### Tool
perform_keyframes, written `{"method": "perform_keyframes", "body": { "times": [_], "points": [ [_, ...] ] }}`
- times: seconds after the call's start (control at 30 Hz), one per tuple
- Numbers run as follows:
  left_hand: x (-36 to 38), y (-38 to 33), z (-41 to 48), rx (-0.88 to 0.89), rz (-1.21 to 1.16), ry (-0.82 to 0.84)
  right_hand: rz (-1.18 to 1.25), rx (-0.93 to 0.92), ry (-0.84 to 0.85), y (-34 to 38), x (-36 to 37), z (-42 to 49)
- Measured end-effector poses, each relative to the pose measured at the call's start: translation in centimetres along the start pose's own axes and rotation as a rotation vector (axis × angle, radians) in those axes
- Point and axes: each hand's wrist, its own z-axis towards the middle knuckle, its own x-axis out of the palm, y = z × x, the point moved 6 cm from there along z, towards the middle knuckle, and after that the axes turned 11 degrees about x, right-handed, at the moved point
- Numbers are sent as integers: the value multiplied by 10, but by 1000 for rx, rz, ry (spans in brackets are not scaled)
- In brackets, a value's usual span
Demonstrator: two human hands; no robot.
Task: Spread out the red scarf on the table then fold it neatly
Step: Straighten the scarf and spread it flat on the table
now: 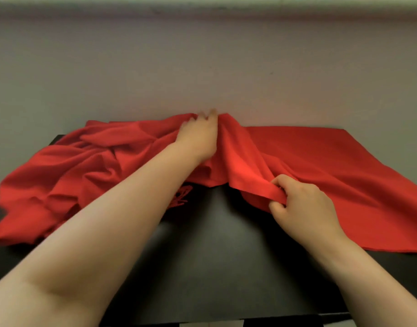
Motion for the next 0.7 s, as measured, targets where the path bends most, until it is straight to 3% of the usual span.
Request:
{"method": "perform_keyframes", "body": {
  "times": [0.17,0.23,0.33,0.43,0.53,0.6,0.7],
  "points": [
    [-6,-55,-63,383,-233,-203,60,15,-15,-1,-5,5],
    [-1,-69,-80,445,-176,-181,102,-2,-20,1,-8,8],
    [2,-71,-80,386,-173,-189,203,-49,12,5,-11,10],
    [-8,-67,-75,324,-375,-224,332,-58,12,1,-18,11],
    [-12,-60,-68,268,-606,-112,455,-64,-38,-5,-30,11],
    [-12,-56,-66,250,-691,7,524,-57,13,-8,-29,15],
    [-13,-48,-67,202,-812,48,590,-31,108,-9,-23,18]
  ]
}}
